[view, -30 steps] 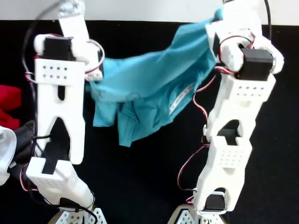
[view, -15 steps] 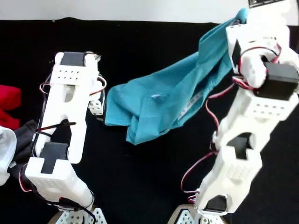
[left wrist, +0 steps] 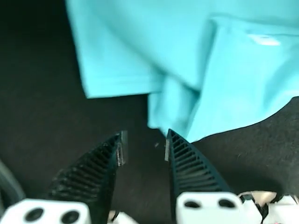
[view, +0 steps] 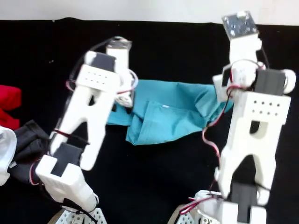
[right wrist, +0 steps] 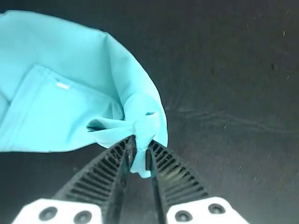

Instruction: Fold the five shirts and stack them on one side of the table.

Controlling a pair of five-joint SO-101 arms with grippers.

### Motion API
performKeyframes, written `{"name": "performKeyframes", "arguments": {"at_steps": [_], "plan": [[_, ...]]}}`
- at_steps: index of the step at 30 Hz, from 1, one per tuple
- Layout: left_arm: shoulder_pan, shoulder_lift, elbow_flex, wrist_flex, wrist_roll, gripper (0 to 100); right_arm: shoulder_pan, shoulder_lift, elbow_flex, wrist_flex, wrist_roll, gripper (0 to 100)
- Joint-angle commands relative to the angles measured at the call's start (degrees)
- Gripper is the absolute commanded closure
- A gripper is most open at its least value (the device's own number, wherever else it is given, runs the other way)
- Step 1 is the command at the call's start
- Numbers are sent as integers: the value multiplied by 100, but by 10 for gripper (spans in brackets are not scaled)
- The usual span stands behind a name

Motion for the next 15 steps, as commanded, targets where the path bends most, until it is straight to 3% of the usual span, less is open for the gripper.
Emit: {"name": "performKeyframes", "arguments": {"at_steps": [1,9,15], "plan": [[330,-163,435,-932,53,856,224,-901,1086,-470,62,993],[382,-154,1385,-2910,62,856,426,-1956,2448,-655,62,993],[725,541,945,-3156,396,856,426,-2132,2712,-655,62,993]]}}
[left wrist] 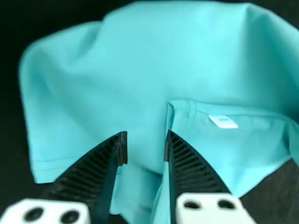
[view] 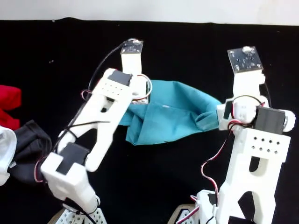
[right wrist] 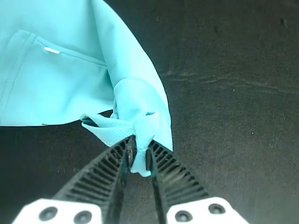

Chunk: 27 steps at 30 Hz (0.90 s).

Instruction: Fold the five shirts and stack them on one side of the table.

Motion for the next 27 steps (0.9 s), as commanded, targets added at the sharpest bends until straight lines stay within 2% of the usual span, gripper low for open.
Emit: {"name": "performKeyframes", "arguments": {"at_steps": [1,17,21,24,27], "plan": [[356,382,-505,-18,220,856,57,-163,40,-84,62,993],[470,2563,-2941,888,220,856,57,-207,40,-31,369,993],[470,2782,-3336,1371,220,865,57,-207,48,-31,360,993],[444,2774,-3785,1916,220,998,57,-171,48,-57,343,993],[295,2774,-4488,2620,220,995,40,-154,48,-84,334,993]]}}
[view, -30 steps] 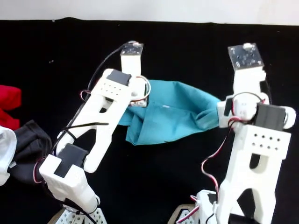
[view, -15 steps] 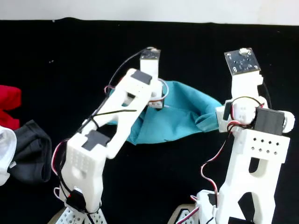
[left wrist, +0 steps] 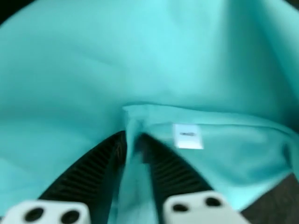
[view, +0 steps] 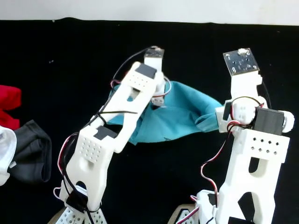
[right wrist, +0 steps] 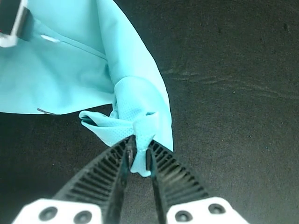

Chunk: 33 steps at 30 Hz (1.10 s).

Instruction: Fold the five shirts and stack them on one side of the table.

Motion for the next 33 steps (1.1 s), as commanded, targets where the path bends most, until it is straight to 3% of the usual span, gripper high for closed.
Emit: {"name": "performKeyframes", "arguments": {"at_steps": [1,7,11,19,33], "plan": [[-224,-48,-971,870,26,993,48,-119,-22,-84,26,993],[-1051,-48,-3108,2391,18,992,48,-110,-13,-796,26,993],[-1701,-154,-4022,2655,18,992,40,-110,-22,-1525,26,993],[-2053,-1859,-3609,2655,18,992,75,66,-295,-3345,26,993],[-2070,-5332,-2651,2646,9,992,215,145,-3688,-3442,62,993]]}}
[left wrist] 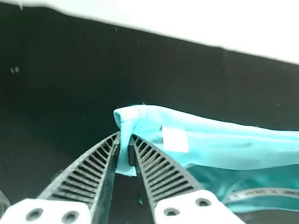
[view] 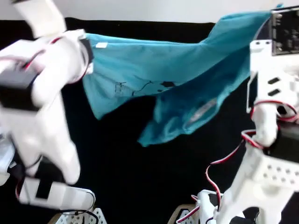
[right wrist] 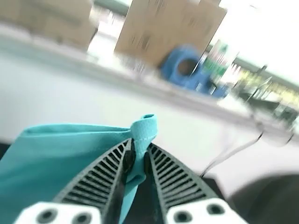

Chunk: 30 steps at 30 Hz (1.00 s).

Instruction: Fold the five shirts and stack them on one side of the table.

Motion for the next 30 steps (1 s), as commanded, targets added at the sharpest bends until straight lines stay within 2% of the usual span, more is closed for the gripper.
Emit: {"name": "performKeyframes", "arguments": {"at_steps": [1,7,13,16,23,30], "plan": [[-75,-822,92,26,18,992,75,22,-725,-145,53,993],[-215,-1200,321,26,-536,992,84,31,-1103,-488,62,993],[-497,-1244,637,18,-536,992,57,163,-901,-505,35,993],[-505,-1270,620,26,-536,992,57,127,-936,-180,35,993],[-743,-2079,1007,35,-536,992,48,-778,-927,347,44,993],[-1007,-3169,1736,26,-545,992,48,-1648,-919,347,62,993]]}}
